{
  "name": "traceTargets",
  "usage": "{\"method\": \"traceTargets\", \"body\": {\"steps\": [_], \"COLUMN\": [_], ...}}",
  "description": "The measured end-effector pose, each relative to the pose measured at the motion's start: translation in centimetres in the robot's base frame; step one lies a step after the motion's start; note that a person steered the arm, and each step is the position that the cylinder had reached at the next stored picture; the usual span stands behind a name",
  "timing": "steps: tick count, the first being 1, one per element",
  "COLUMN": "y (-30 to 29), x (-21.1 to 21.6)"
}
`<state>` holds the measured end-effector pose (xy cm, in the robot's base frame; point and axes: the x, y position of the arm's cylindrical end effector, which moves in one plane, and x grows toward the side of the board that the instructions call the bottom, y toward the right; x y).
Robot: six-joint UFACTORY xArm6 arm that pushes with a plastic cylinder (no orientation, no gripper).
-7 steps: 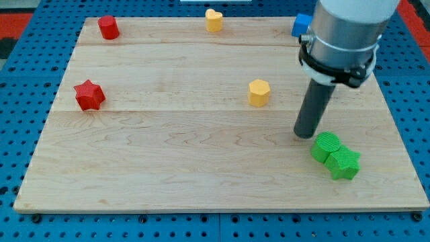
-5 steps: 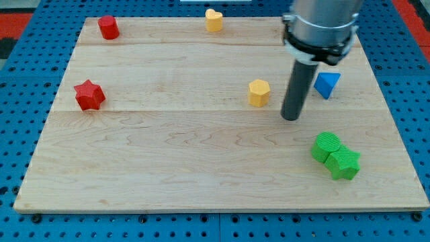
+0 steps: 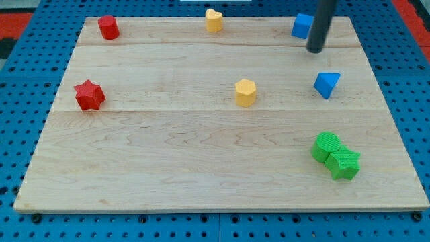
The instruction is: Place the blue cube blue triangle diagonal to each other
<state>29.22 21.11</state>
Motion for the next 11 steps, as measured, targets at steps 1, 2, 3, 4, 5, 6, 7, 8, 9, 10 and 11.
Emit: {"method": "traceTargets", "body": {"steps": [1, 2, 3, 4, 5, 6, 7, 8, 9, 10, 11], "y": [4.4, 2.6, -5.1, -10.5, -0.8, 3.5, 4.3, 2.7, 4.3, -4.6, -6.8], "x": [-5.4, -9.8, -7.7, -6.8, -9.7, -4.4, 3.4, 8.5, 10.6, 10.6, 7.4]}}
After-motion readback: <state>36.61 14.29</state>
